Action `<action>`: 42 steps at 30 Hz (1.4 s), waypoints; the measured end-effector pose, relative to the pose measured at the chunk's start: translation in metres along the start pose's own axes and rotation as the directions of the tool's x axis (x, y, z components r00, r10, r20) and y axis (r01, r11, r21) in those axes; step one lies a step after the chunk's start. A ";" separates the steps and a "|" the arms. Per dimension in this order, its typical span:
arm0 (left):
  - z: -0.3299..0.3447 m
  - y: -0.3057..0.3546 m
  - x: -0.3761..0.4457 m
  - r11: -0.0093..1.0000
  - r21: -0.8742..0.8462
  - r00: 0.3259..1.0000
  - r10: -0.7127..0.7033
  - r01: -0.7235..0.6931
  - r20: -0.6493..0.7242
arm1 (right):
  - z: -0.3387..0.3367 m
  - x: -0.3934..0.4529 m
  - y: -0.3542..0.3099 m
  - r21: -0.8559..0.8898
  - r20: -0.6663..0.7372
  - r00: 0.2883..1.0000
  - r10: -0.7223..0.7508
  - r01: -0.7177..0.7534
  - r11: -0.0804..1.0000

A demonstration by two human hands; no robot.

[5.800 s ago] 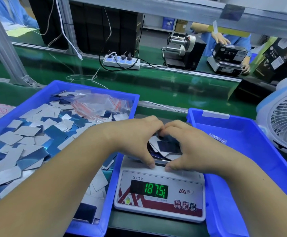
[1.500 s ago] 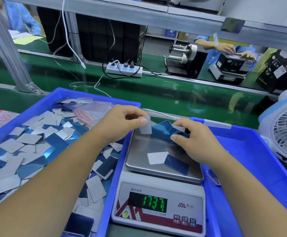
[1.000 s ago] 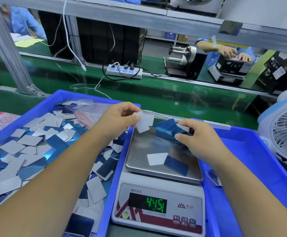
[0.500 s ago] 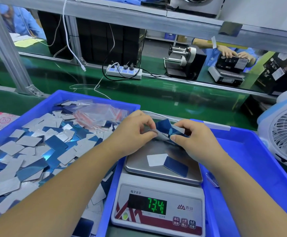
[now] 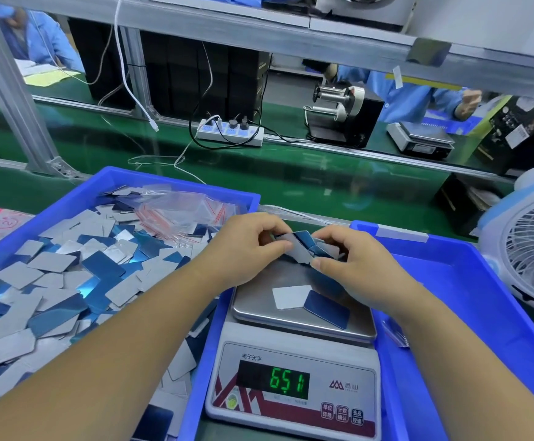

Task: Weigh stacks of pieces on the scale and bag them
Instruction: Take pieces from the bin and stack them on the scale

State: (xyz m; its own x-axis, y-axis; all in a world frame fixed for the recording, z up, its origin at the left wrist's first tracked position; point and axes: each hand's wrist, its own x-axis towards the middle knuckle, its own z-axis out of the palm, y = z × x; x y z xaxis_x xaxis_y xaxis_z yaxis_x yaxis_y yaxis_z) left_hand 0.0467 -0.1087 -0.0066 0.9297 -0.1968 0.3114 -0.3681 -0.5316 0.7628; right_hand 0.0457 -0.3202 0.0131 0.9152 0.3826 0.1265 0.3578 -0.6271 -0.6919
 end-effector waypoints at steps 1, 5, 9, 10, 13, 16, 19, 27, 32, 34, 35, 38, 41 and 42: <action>0.000 0.000 0.000 1.000 -0.010 1.000 -0.013 0.013 -0.002 | -0.001 0.000 0.000 -0.019 -0.005 1.000 0.001 -0.001 1.000; 0.004 0.001 0.001 0.999 -0.027 0.999 -0.042 0.042 -0.003 | 0.003 0.000 -0.001 -0.059 -0.040 0.999 -0.017 0.014 0.998; 0.009 0.005 0.001 0.999 -0.035 0.999 -0.034 0.034 -0.001 | 0.015 0.004 -0.001 -0.123 -0.112 0.991 -0.071 0.057 0.991; 0.009 0.005 0.000 0.998 -0.049 1.000 -0.028 0.029 0.009 | 0.015 0.005 0.000 -0.119 -0.120 0.990 -0.074 0.059 0.991; 0.006 0.009 0.000 0.984 -0.168 0.998 -0.045 0.050 0.031 | 0.011 0.004 0.002 -0.096 -0.102 0.992 -0.069 0.059 0.994; 0.006 0.011 0.003 0.971 -0.226 0.997 -0.071 0.071 0.006 | 0.011 0.002 -0.001 -0.113 -0.068 0.994 -0.087 0.079 0.991; 0.004 0.010 0.004 0.934 -0.339 0.991 -0.131 0.112 -0.035 | 0.009 0.002 -0.002 -0.112 -0.051 0.995 -0.091 0.085 0.990; -0.011 0.003 0.002 0.978 -0.207 0.999 -0.034 0.031 -0.011 | 0.001 0.001 0.005 -0.033 -0.076 0.997 0.031 -0.033 0.999; 0.002 0.000 0.003 0.988 0.055 0.989 0.140 -0.143 0.054 | 0.004 0.001 0.003 -0.068 -0.059 0.998 0.021 -0.025 0.997; 0.003 -0.003 0.005 0.993 0.065 0.994 0.100 -0.103 0.048 | 0.003 0.001 0.003 -0.069 -0.046 0.998 0.030 -0.033 0.997; 0.004 -0.003 0.005 0.996 0.048 0.996 0.072 -0.075 0.052 | 0.002 0.000 0.003 -0.067 -0.040 0.999 0.036 -0.039 0.997; 0.008 -0.002 0.004 0.999 0.009 0.998 0.044 -0.045 0.041 | 0.004 0.000 0.001 -0.023 -0.015 0.999 0.046 -0.046 0.999; 0.011 0.002 0.003 0.999 -0.002 0.998 0.049 -0.049 0.039 | 0.007 0.000 -0.004 0.040 0.006 0.999 0.043 -0.043 0.998; 0.011 0.003 0.003 0.999 0.000 0.998 0.051 -0.051 0.039 | 0.007 0.000 -0.005 0.071 0.011 0.999 0.049 -0.049 0.996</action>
State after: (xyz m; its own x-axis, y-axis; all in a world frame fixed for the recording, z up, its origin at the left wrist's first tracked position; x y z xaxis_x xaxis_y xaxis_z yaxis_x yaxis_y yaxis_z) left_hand 0.0483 -0.1198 -0.0099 0.9094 -0.2559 0.3279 -0.4154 -0.5208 0.7458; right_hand 0.0425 -0.3119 0.0115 0.9295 0.3589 0.0849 0.2980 -0.5952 -0.7463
